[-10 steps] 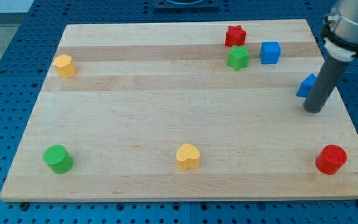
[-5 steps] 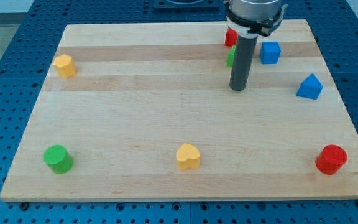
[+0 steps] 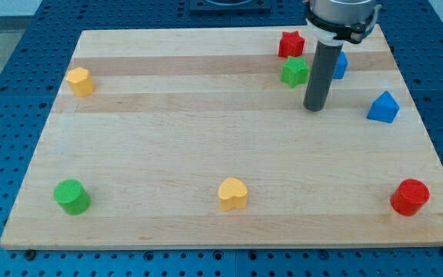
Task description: Shove blue triangle vertically towards yellow heart
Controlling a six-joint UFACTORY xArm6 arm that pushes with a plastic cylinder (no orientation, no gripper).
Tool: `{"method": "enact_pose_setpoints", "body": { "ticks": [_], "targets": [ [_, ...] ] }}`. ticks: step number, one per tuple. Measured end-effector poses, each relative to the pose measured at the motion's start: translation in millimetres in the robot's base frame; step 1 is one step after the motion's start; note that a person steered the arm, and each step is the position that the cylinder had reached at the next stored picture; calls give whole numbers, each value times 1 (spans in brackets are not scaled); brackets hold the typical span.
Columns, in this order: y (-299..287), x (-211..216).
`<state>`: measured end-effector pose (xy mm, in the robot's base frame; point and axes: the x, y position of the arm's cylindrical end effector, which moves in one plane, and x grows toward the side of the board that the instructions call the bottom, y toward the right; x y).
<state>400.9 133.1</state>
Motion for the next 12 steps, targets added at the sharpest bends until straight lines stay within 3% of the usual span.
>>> {"method": "enact_pose_setpoints", "body": {
  "ticks": [6,7,8,9,10,12],
  "targets": [
    [0,-15],
    [23,-16],
    [97,-31],
    [101,-34],
    [158,-51],
    [162,-17]
  ]
}}
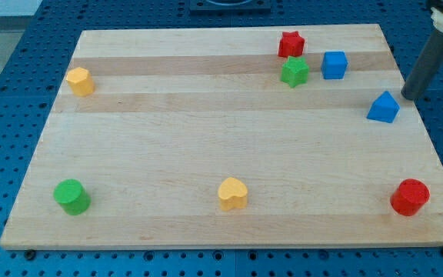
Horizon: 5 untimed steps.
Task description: Shove blue triangle vertically towards yellow heart
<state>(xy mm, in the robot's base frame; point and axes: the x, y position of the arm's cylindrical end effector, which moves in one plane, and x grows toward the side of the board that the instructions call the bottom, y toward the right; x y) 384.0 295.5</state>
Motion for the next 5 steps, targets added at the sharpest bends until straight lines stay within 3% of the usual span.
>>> {"method": "enact_pose_setpoints", "body": {
  "ticks": [4,5],
  "targets": [
    [0,28],
    [-26,28]
  ]
}}
